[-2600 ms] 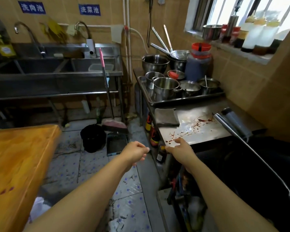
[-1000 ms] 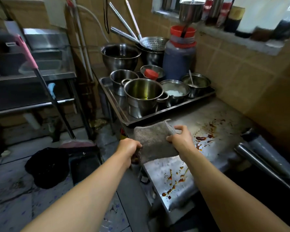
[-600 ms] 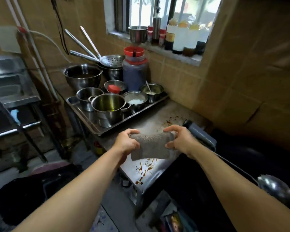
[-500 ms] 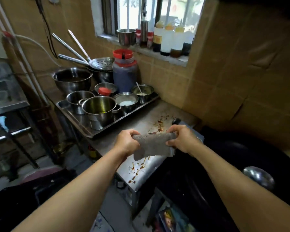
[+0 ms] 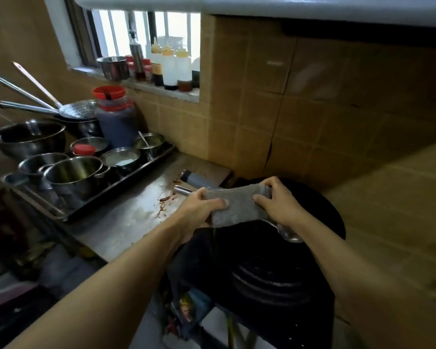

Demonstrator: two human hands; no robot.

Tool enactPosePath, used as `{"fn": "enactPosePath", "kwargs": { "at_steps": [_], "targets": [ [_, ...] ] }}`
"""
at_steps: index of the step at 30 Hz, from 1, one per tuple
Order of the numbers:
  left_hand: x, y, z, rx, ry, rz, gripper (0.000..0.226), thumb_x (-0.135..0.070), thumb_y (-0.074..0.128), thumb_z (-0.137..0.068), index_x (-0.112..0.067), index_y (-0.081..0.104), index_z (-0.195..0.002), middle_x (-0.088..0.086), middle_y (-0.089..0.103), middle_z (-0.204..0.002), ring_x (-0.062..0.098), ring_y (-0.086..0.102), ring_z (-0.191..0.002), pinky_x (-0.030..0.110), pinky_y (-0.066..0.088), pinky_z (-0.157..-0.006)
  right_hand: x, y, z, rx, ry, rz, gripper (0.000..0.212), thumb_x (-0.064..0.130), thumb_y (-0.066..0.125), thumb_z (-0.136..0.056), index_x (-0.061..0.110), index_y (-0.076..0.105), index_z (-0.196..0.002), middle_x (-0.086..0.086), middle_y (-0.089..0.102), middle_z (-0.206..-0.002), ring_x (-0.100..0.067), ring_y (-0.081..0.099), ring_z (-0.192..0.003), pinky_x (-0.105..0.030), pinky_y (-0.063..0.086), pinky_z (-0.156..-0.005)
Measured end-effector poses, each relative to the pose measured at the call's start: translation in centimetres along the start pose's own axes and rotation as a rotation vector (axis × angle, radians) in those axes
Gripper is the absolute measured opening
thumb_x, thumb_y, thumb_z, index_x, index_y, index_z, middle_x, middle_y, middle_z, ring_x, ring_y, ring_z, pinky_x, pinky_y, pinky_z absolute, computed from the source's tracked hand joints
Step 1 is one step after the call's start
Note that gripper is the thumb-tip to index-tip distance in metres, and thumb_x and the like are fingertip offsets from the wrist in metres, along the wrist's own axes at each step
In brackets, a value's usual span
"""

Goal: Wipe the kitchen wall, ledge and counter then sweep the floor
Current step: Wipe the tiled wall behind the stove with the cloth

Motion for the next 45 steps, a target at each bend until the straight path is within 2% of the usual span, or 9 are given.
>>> {"fn": "enactPosePath", "kwargs": {
  "at_steps": [6, 10, 17, 22, 26, 32, 37, 41, 45],
  "targets": [
    [1.4, 11.3, 2.6, 0.136, -0.052, -0.047, 0.036, -0.004, 0.076, -0.074, -0.009, 0.063, -0.106, 0.009, 0.070, -0.097, 0.021, 0.067, -0.087, 0.033, 0.057, -0.072, -5.3, -7.6, 3.9, -0.114, -0.043, -0.012, 0.025, 0.017, 0.055, -0.094, 0.016, 0.041, -0.114, 0.002, 0.049, -0.099, -0.015, 0.052, -0.091, -0.031, 0.046, -0.078],
    [1.7, 16.6, 4.4, 0.049, 0.008, -0.041, 0.024, 0.006, 0.066, -0.080, -0.010, 0.063, -0.097, 0.008, 0.067, -0.087, 0.022, 0.065, -0.083, 0.034, 0.056, -0.069, -9.3, -11.5, 5.8, -0.131, -0.040, -0.011, 0.022, 0.021, 0.059, -0.091, 0.020, 0.045, -0.108, 0.000, 0.053, -0.102, -0.021, 0.057, -0.097, -0.040, 0.051, -0.084],
    [2.0, 22.2, 6.3, -0.165, 0.191, -0.147, 0.028, 0.008, 0.057, -0.079, -0.020, 0.062, -0.080, 0.006, 0.065, -0.085, 0.022, 0.063, -0.087, 0.033, 0.054, -0.069, -15.7, -15.5, 8.8, -0.154, 0.138, 0.033, 0.044, 0.040, 0.060, -0.089, 0.014, 0.045, -0.121, -0.002, 0.051, -0.100, -0.018, 0.054, -0.088, -0.030, 0.044, -0.067],
    [1.3, 26.9, 7.4, -0.169, 0.290, -0.326, 0.018, -0.001, 0.057, -0.082, -0.017, 0.060, -0.088, 0.004, 0.064, -0.086, 0.014, 0.058, -0.079, 0.028, 0.049, -0.069, -17.9, -11.8, 10.7, 0.251, 0.384, -0.572, 0.034, 0.042, 0.043, -0.098, 0.017, 0.047, -0.121, -0.004, 0.056, -0.116, -0.025, 0.059, -0.107, -0.045, 0.052, -0.089],
    [2.8, 28.8, 6.4, -0.052, 0.178, -0.200, 0.029, 0.004, 0.063, -0.079, -0.014, 0.054, -0.099, 0.005, 0.060, -0.092, 0.017, 0.058, -0.084, 0.026, 0.048, -0.069, -18.6, -11.7, 10.1, 0.161, 0.362, -0.820, 0.040, 0.026, 0.044, -0.100, 0.015, 0.040, -0.138, -0.012, 0.054, -0.131, -0.027, 0.059, -0.108, -0.041, 0.054, -0.081],
    [3.3, 28.5, 4.4, -0.016, 0.055, -0.068, 0.053, 0.004, 0.064, -0.081, -0.004, 0.044, -0.129, 0.015, 0.052, -0.129, 0.027, 0.053, -0.118, 0.039, 0.045, -0.098, -18.7, -12.0, 8.5, 0.118, 0.276, -0.808, 0.051, -0.005, 0.040, -0.094, 0.012, 0.038, -0.142, -0.018, 0.053, -0.131, -0.030, 0.055, -0.114, -0.041, 0.048, -0.094],
    [4.3, 28.1, 2.8, 0.055, -0.010, 0.027, 0.056, 0.010, 0.055, -0.084, -0.006, 0.039, -0.135, 0.010, 0.053, -0.127, 0.022, 0.058, -0.104, 0.029, 0.049, -0.076, -18.0, -11.7, 7.3, 0.032, 0.130, -0.543, 0.054, -0.010, 0.047, -0.087, 0.017, 0.048, -0.135, -0.009, 0.054, -0.126, -0.018, 0.056, -0.103, -0.031, 0.051, -0.086],
    [4.4, 26.6, 0.6, 0.014, -0.026, 0.021, 0.059, 0.008, 0.052, -0.082, -0.015, 0.040, -0.135, 0.012, 0.057, -0.124, 0.024, 0.058, -0.107, 0.033, 0.051, -0.079, -16.4, -11.7, 5.8, -0.056, 0.005, -0.397, 0.054, -0.010, 0.050, -0.085, 0.020, 0.051, -0.130, -0.007, 0.048, -0.129, -0.011, 0.052, -0.100, -0.016, 0.047, -0.074],
    [3.2, 25.6, -1.4, 0.042, 0.018, 0.012, 0.060, 0.010, 0.050, -0.081, -0.015, 0.039, -0.134, 0.011, 0.055, -0.126, 0.025, 0.057, -0.107, 0.032, 0.050, -0.076, -15.1, -11.3, 4.1, -0.073, -0.047, -0.309, 0.058, -0.006, 0.053, -0.085, 0.023, 0.048, -0.135, -0.004, 0.043, -0.140, -0.016, 0.046, -0.123, -0.033, 0.043, -0.102]
  ]
}}
Point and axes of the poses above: each hand's wrist, its own z-axis away from the middle knuckle, its own y-axis out of the palm, x = y × z, the point moved 9 cm from there along -z, towards the middle knuckle
